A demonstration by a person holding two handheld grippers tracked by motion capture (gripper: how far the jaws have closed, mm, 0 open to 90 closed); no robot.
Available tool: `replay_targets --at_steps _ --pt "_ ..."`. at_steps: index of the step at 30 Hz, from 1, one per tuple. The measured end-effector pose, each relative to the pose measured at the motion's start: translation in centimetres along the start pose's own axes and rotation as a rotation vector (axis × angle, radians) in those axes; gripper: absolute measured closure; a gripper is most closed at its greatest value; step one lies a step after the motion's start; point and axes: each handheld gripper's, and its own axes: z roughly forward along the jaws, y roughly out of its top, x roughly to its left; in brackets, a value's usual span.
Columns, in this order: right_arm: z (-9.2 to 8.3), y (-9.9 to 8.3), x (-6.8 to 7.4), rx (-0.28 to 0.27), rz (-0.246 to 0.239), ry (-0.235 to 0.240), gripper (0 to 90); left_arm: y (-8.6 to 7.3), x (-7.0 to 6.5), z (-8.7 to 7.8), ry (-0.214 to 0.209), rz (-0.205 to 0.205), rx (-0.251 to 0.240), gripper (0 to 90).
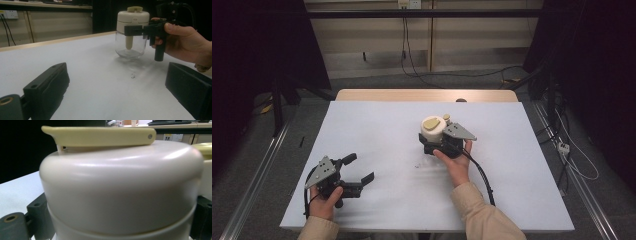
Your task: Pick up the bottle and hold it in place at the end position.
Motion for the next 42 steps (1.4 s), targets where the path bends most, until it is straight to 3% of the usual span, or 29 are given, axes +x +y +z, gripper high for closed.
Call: replay_targets --at_steps 21,42 --pt "2.0 -0.7 0.0 0.01 0.025 0.003 6.6 -0.2 0.3 -0.2 0.008 -0.008 0.003 4.5" --pt "2.1 0.0 -0.4 -0.004 0.018 -0.005 6.6 -0.2 0.2 -0.1 0.007 -0.004 0.009 4.5"
